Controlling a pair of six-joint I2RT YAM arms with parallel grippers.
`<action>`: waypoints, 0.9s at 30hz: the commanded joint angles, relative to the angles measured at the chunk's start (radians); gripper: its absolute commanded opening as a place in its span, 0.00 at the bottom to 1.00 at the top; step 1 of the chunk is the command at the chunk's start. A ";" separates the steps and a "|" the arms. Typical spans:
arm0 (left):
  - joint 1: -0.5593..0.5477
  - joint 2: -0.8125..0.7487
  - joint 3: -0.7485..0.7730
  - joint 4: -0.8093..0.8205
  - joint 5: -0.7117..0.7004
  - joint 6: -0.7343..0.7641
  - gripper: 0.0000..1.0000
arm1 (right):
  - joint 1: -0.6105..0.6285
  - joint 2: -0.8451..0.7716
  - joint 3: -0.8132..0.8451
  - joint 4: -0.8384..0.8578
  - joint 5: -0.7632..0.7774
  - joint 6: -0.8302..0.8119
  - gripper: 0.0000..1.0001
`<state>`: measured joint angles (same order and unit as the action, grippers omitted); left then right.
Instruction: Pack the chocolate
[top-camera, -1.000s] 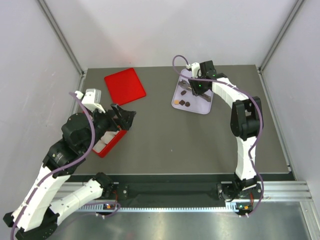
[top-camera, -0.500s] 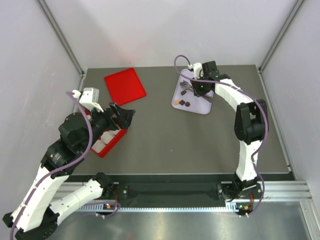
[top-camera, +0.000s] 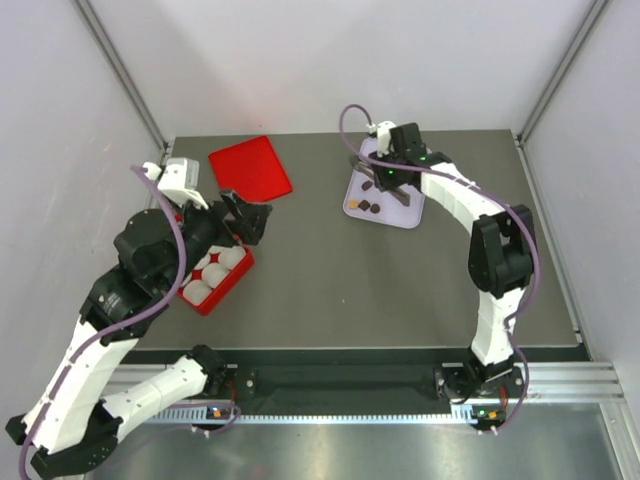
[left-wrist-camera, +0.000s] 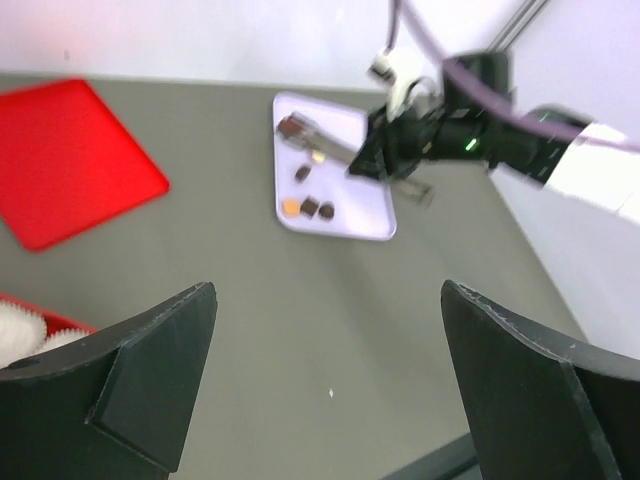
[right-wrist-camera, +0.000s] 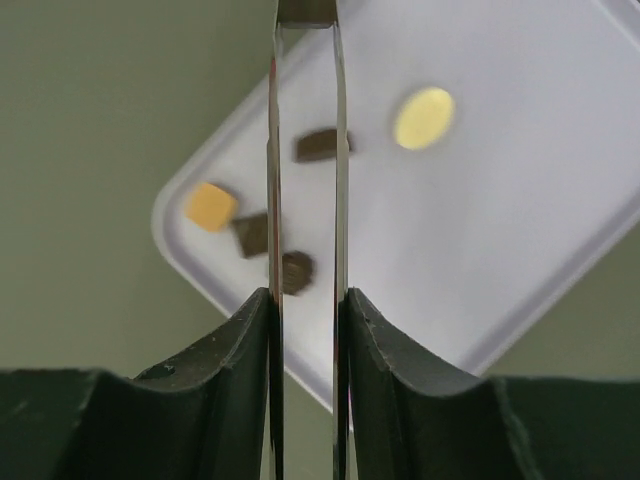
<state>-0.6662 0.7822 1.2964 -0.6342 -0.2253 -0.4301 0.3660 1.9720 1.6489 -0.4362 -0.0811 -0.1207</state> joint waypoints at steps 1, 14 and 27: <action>0.001 0.011 0.105 0.067 0.001 0.036 0.98 | 0.146 -0.087 0.009 0.114 0.035 0.114 0.26; 0.002 -0.044 0.244 0.062 0.006 -0.004 0.97 | 0.583 0.063 0.184 0.254 0.078 0.320 0.26; 0.000 -0.084 0.228 0.088 0.052 -0.061 0.98 | 0.803 0.329 0.457 0.344 0.107 0.352 0.27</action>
<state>-0.6662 0.7101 1.5208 -0.5850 -0.1913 -0.4759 1.1275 2.2704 2.0167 -0.1658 0.0090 0.2226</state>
